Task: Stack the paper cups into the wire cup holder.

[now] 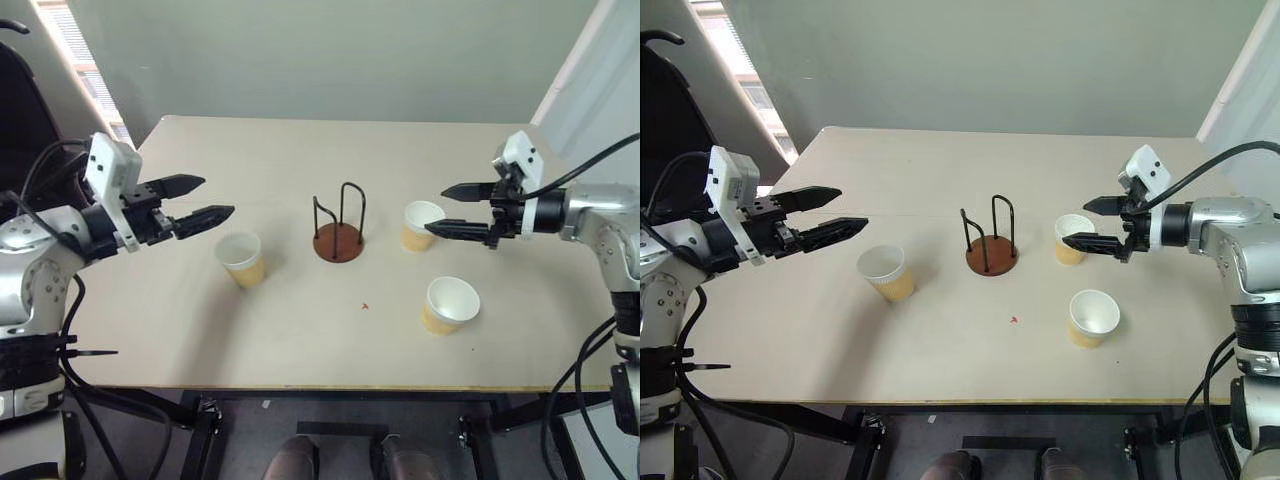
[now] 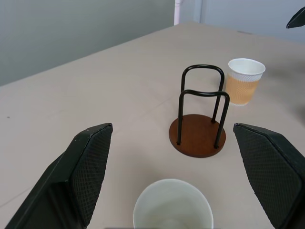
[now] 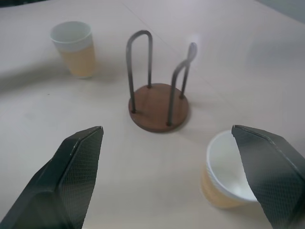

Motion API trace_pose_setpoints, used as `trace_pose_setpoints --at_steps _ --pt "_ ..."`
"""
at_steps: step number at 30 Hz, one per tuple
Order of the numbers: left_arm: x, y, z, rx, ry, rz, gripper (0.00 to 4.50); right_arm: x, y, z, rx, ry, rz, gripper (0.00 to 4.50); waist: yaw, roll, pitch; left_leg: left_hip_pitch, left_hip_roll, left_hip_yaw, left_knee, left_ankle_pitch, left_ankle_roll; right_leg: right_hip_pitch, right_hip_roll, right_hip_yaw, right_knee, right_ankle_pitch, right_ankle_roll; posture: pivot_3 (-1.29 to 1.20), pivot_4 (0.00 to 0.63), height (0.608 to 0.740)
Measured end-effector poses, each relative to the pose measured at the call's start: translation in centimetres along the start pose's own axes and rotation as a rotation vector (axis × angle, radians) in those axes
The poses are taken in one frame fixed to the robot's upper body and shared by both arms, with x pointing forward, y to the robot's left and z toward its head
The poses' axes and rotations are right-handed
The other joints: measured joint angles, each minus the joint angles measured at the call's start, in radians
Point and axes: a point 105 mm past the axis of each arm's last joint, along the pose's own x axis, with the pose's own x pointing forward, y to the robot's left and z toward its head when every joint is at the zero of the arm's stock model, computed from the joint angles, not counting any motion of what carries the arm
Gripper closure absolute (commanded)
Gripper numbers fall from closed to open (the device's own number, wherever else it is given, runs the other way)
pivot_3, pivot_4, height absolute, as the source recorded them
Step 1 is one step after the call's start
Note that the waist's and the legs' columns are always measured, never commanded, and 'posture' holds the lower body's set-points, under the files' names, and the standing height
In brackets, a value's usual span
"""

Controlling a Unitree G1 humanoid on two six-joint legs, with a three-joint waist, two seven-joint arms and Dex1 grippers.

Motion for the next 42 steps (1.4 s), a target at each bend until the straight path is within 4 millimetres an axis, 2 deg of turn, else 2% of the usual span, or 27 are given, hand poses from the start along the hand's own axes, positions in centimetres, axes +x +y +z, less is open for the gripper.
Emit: trace_pose_setpoints --at_steps 3,7,13,17,20,26,32,35,42 --pt "0.4 0.0 0.1 -0.019 -0.011 -0.021 0.12 -0.2 -0.1 0.0 0.002 0.009 -0.006 0.02 0.003 0.000 0.000 0.000 0.000 0.000 0.000 0.000 0.000 0.000 0.000 0.000 0.000 0.000 0.000 0.00 0.150 0.740" --pt "2.1 -0.1 0.4 -0.033 -0.053 -0.044 0.12 -0.6 -0.2 0.3 -0.011 0.009 -0.024 0.02 0.005 0.000 0.000 0.000 0.000 0.000 0.000 0.000 0.000 0.000 0.000 0.000 0.000 0.001 0.000 0.00 0.150 0.740" --pt "4.2 -2.2 -0.9 -0.086 -0.003 -0.137 0.12 -1.2 0.2 1.1 0.022 -0.022 -0.019 0.02 0.003 0.000 0.000 0.000 0.000 0.000 -0.001 0.001 -0.002 0.000 0.000 0.000 0.000 0.003 0.004 0.00 0.150 0.740" --pt "4.7 -4.1 -1.8 -0.120 0.047 -0.243 0.12 -1.6 1.5 2.6 0.043 -0.062 0.025 0.02 0.001 0.000 0.000 0.000 0.000 0.001 -0.001 0.002 -0.004 0.000 0.001 0.000 -0.001 0.002 0.004 0.00 0.150 0.740" --pt "5.5 -4.8 -3.3 -0.143 0.096 -0.265 0.12 -1.7 2.3 3.5 0.034 -0.069 0.043 0.02 0.001 0.000 0.000 0.000 0.000 0.001 0.000 0.002 -0.003 0.000 0.001 0.000 -0.001 0.002 0.003 0.00 0.150 0.740" --pt "7.8 -4.9 -4.6 -0.136 0.125 -0.220 0.12 -1.9 2.3 3.6 0.038 -0.061 0.020 0.02 0.009 -0.001 0.000 0.000 0.000 0.001 0.002 0.002 -0.001 0.001 0.000 0.000 -0.001 0.001 0.001 0.00 0.150 0.740" --pt "10.2 -4.4 -3.6 -0.107 0.082 -0.188 0.12 -2.5 2.3 3.9 0.029 -0.061 0.005 0.02 0.009 -0.001 0.001 0.000 0.000 0.001 0.001 0.003 -0.001 0.002 0.000 0.000 -0.002 0.004 0.008 0.00 0.150 0.740" --pt "11.0 -5.0 -3.3 -0.087 0.077 -0.210 0.12 -2.5 2.8 4.0 0.020 -0.059 0.016 0.02 0.009 -0.001 0.001 0.000 0.000 0.001 0.001 0.003 -0.001 0.002 0.000 0.000 -0.003 0.005 0.008 0.00 0.150 0.740" --pt "12.3 -6.5 -4.9 -0.092 0.143 -0.301 0.12 -2.6 3.3 3.5 0.027 -0.041 0.026 0.02 0.010 -0.001 0.001 -0.002 0.000 0.001 0.001 0.003 -0.002 0.002 0.000 0.000 -0.006 0.006 0.010 0.00 0.150 0.740"
